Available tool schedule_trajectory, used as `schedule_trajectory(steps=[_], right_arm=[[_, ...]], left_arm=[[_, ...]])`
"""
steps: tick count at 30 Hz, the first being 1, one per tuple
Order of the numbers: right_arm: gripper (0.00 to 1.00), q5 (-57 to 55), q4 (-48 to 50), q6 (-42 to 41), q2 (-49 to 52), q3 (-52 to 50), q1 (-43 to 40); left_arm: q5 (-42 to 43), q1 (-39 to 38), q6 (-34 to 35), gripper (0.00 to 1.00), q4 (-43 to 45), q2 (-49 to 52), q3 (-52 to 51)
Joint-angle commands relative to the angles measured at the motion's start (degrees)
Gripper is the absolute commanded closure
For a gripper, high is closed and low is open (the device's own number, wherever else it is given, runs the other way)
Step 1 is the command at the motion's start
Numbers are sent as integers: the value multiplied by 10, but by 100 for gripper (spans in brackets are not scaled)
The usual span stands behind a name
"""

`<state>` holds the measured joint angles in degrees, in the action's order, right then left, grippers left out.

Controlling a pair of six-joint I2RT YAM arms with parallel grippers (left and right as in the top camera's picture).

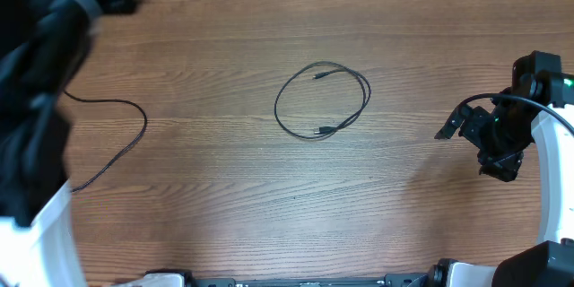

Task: Untangle cables

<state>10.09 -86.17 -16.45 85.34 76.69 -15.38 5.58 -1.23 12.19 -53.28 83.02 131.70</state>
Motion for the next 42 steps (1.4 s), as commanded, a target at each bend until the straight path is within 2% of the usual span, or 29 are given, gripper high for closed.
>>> schedule_trajectory(steps=[1, 6, 11, 24, 32, 33, 35, 36, 37, 38, 39, 42], right_arm=[[0, -2, 1, 3, -4, -1, -1], [0, -2, 1, 3, -4, -1, -1], [0, -2, 1, 3, -4, -1, -1], [0, -2, -2, 3, -4, -1, -1], [0, -2, -5, 3, -4, -1, -1], [0, -2, -5, 3, -4, -1, -1], [0, -2, -5, 2, -4, -1, -1], [0, -2, -5, 2, -4, -1, -1], [0, -2, -5, 2, -4, -1, -1], [0, -2, -5, 2, -4, -1, -1], [0, -2, -5, 2, -4, -1, -1], [0, -2, -5, 2, -4, -1, -1]], left_arm=[[15, 55, 22, 94, -33, 1, -3], [3, 90, 20, 96, -105, 14, -4], [-37, 92, 19, 96, -152, 50, -4], [-304, 106, 21, 96, -219, 181, -4], [-331, 173, 48, 95, -257, 236, -4], [-325, 182, 48, 91, -261, 243, -4], [-304, 194, 48, 71, -269, 253, -4], [-290, 198, 48, 46, -272, 256, -4], [-272, 202, 48, 15, -273, 258, -4], [-258, 204, 48, 5, -274, 260, -4], [-232, 207, 47, 0, -274, 262, -4], [-187, 207, 47, 0, -274, 263, -4]])
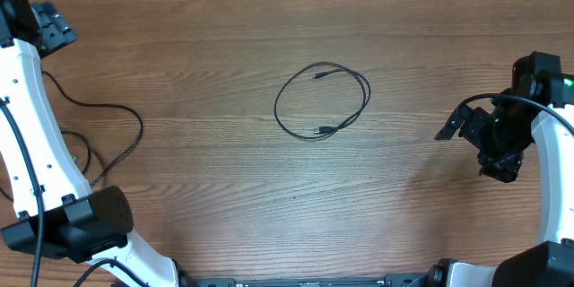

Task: Untangle cables

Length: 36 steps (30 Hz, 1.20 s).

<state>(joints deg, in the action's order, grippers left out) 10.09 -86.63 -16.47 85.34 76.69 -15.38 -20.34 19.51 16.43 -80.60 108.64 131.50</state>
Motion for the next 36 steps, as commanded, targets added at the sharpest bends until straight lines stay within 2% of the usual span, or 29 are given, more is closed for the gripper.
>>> schedule_trajectory(steps=[1, 7, 12, 15, 20, 23, 28, 36], right_arm=[[0, -2, 0, 3, -4, -1, -1], [0, -1, 2, 3, -4, -1, -1], [0, -2, 2, 3, -4, -1, -1], [0, -2, 4, 3, -4, -1, -1], [0, -2, 4, 3, -4, -1, -1], [0, -2, 4, 3, -4, -1, -1], [0, -2, 4, 3, -4, -1, -1], [0, -2, 4, 3, -4, -1, -1]], left_arm=[[87, -1, 5, 0, -1, 7, -2], [286, -25, -16, 0, -1, 8, -2], [345, -77, -19, 0, 0, 8, -3], [366, -129, -46, 0, 11, 8, -7], [369, -240, -115, 0, 44, 8, -39], [365, -323, -201, 0, 75, 8, -89], [316, -431, -287, 0, 139, 8, -192], [209, -535, -298, 0, 238, 8, -315]])
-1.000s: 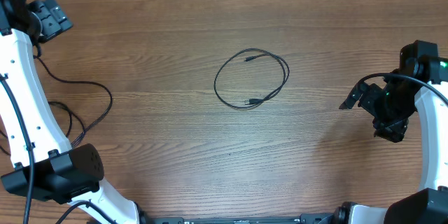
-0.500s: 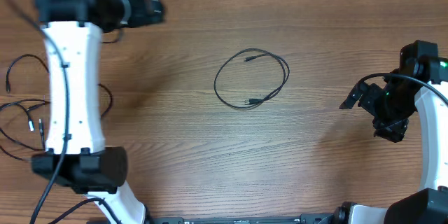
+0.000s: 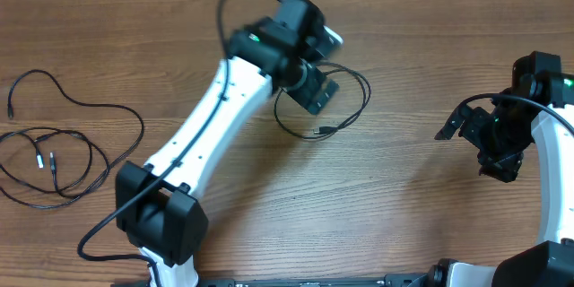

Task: Untangle cables

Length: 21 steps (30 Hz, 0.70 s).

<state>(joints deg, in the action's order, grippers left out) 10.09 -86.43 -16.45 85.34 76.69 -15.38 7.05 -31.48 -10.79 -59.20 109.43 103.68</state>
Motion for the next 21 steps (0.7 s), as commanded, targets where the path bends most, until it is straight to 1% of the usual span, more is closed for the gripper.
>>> schedule_trajectory(steps=[1, 8, 15, 21], right_arm=[[0, -2, 2, 3, -4, -1, -1], [0, -2, 2, 3, -4, -1, -1], [0, -2, 0, 3, -4, -1, -1], [0, -2, -1, 3, -4, -1, -1]], left_arm=[[-72, -33, -26, 0, 36, 0, -51], [-75, -64, -39, 0, 96, 0, -143], [-73, -64, -39, 1, 167, 0, -223], [-54, -64, -44, 5, 215, 0, -282]])
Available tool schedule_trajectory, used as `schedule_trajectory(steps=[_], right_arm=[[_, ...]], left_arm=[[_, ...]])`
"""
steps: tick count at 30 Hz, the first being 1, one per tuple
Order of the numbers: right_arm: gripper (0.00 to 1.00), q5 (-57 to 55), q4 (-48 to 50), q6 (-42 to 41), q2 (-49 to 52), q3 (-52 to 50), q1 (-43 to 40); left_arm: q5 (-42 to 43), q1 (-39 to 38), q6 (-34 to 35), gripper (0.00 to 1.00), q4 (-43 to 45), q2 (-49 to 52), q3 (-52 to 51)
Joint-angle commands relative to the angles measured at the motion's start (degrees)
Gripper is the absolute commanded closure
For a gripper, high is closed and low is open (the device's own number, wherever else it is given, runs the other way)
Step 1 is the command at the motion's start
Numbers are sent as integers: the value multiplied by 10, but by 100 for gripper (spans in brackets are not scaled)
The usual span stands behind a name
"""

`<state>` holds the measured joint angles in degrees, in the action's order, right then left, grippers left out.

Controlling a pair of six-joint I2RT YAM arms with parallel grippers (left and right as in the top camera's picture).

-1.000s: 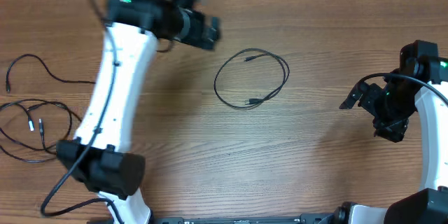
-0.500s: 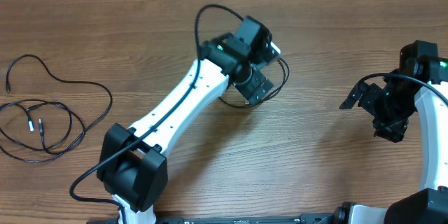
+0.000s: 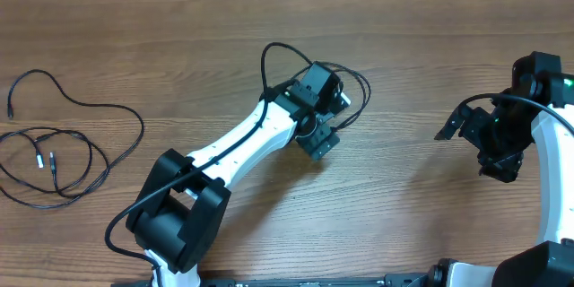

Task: Untangle cables

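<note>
A small black cable loop lies at the table's middle, most of it hidden under my left arm. My left gripper hangs over the loop's lower part, and whether its jaws are open or shut cannot be told from above. A loose bundle of longer black cables lies spread at the far left. My right gripper hovers near the right edge, away from every cable, its jaws unreadable.
The wooden table carries only the cables. My left arm's white links stretch diagonally from the front left to the middle. My right arm's white link stands along the right edge.
My left gripper has shifted a little toward the front and right over the small loop, and the arm now lies lower across the table. The cables and the right arm are unchanged.
My left arm first blurred across the far left, hiding most of the cables there. Then it stood at the far left corner. Then it reached over the small loop in the middle, uncovering the left bundle, and now it sits lower over that loop. The right arm stayed still.
</note>
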<state>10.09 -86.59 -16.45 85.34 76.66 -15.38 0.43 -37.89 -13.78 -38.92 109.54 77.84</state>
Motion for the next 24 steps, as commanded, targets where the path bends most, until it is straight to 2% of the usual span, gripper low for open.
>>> schedule_trajectory(steps=[1, 9, 17, 24], right_arm=[[0, -2, 1, 3, -4, -1, -1], [0, -2, 1, 3, -4, -1, -1], [0, -2, 1, 3, -4, -1, -1], [0, -2, 1, 3, -4, -1, -1]], left_arm=[[16, 0, -15, 6, 21, -1, -33], [20, 0, -14, 10, 90, -1, -83], [22, 0, 6, 16, 94, -1, -88], [22, 0, 9, 12, 115, -1, -103]])
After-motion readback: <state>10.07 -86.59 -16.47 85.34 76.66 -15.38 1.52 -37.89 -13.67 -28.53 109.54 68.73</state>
